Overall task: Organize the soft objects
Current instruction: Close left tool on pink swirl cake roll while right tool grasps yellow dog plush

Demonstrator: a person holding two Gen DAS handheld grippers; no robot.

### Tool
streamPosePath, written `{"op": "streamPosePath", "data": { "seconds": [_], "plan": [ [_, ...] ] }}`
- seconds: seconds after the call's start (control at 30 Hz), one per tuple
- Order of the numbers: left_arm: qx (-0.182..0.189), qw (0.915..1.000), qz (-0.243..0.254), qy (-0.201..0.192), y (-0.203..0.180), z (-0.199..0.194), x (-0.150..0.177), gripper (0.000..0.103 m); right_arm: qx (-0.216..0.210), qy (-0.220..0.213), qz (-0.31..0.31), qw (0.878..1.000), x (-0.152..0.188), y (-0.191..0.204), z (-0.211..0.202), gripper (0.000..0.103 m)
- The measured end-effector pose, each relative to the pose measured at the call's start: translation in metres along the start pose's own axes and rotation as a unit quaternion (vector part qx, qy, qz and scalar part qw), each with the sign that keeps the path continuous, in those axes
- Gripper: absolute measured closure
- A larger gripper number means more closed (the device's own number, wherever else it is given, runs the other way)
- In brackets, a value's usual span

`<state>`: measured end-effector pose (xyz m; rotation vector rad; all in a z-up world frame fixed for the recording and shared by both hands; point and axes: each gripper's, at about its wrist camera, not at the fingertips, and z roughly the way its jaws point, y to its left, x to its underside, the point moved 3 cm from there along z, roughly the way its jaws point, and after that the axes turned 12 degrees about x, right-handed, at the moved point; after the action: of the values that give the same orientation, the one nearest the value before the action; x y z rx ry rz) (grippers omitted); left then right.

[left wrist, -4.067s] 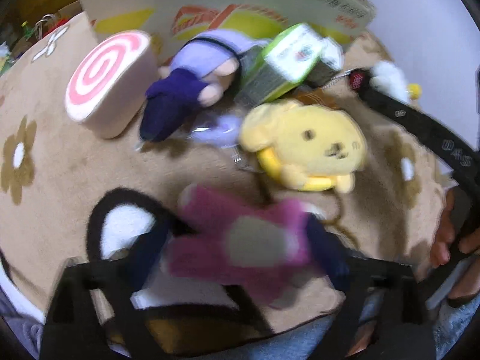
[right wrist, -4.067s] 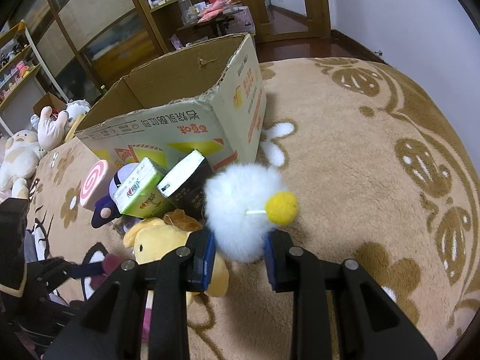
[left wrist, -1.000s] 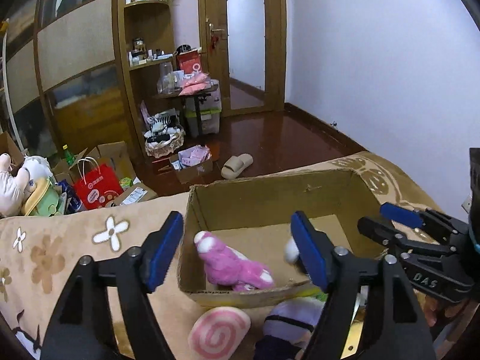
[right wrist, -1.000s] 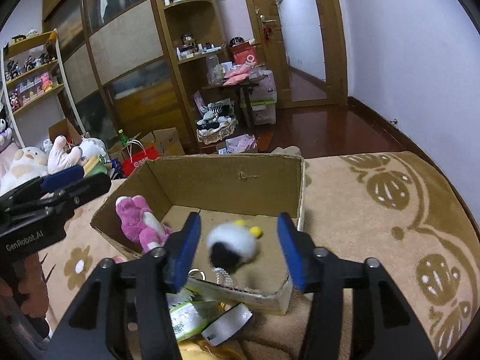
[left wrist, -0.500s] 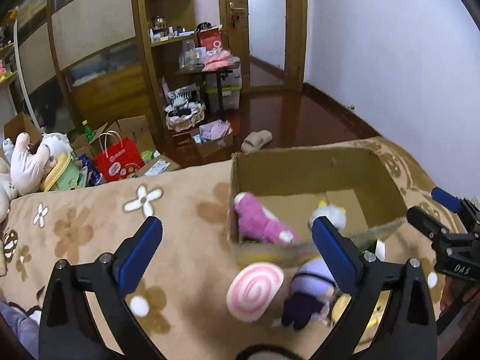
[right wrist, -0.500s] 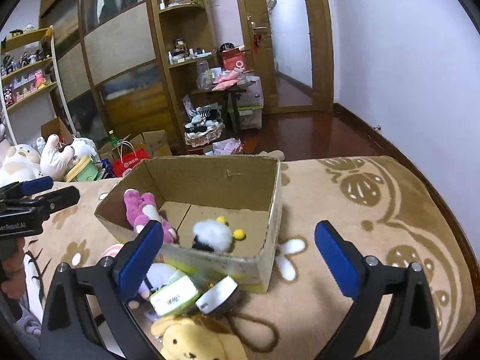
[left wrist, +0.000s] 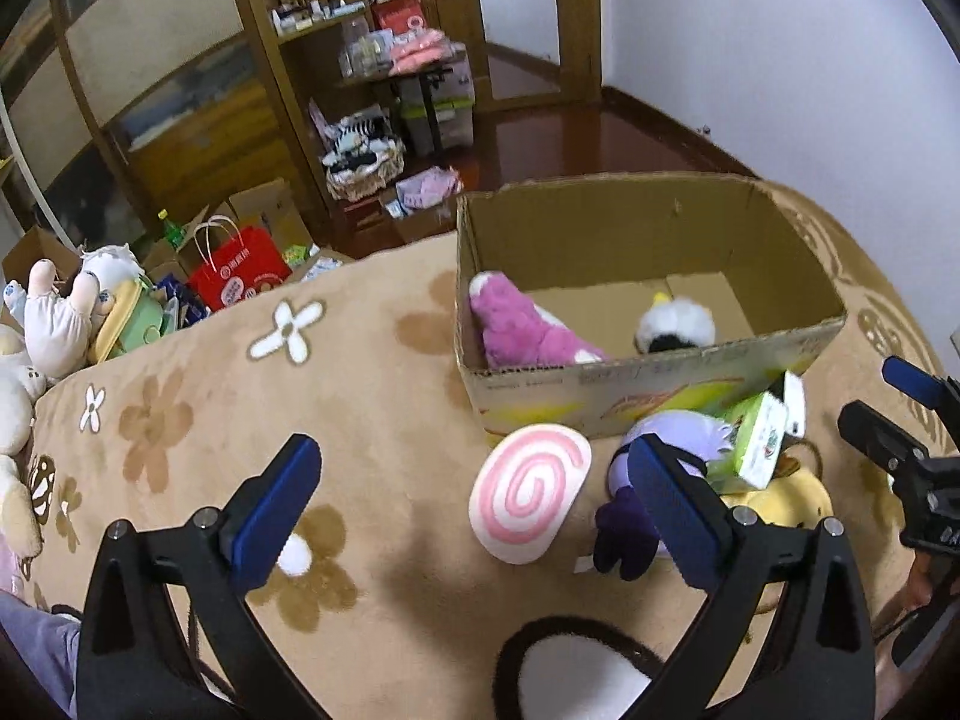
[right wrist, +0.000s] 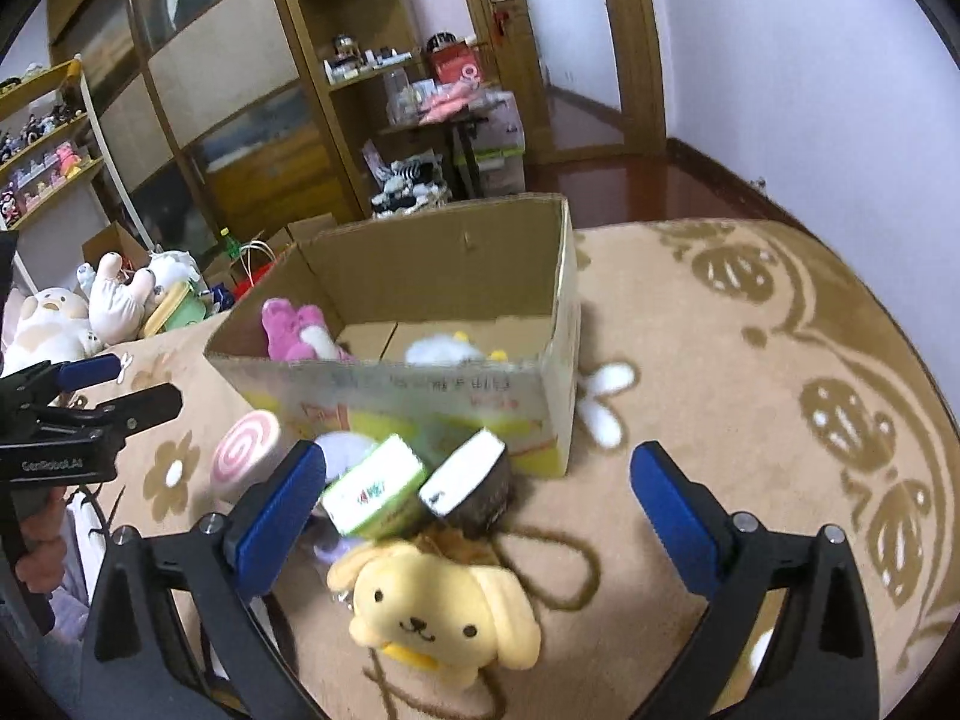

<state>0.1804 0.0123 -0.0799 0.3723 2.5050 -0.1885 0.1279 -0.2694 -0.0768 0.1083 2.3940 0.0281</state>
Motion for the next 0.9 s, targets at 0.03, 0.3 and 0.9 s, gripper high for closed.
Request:
{"op": "streamPosePath", "data": {
  "seconds": [0.03, 0.3, 0.9],
  "plan": [
    [0.001, 1.0000, -0.001, 0.006, 0.000, 0.004, 0.001, 0.002, -0.002, 0.004, 0.001, 1.000, 0.002, 0.000, 0.002, 0.000],
    [0.018, 0.9981, -0.014, 0.057, 0.001, 0.034, 0.008, 0.002, -0.012, 0.028, -0.012, 0.999, 0.014, 0.005, 0.016, 0.000],
    [0.061, 0.9927, -0.017, 0.103, -0.007, 0.084, 0.020, 0.038, -0.035, 0.138, -0.055, 0.988, 0.052, 0.030, 0.063, 0.004]
  ]
}}
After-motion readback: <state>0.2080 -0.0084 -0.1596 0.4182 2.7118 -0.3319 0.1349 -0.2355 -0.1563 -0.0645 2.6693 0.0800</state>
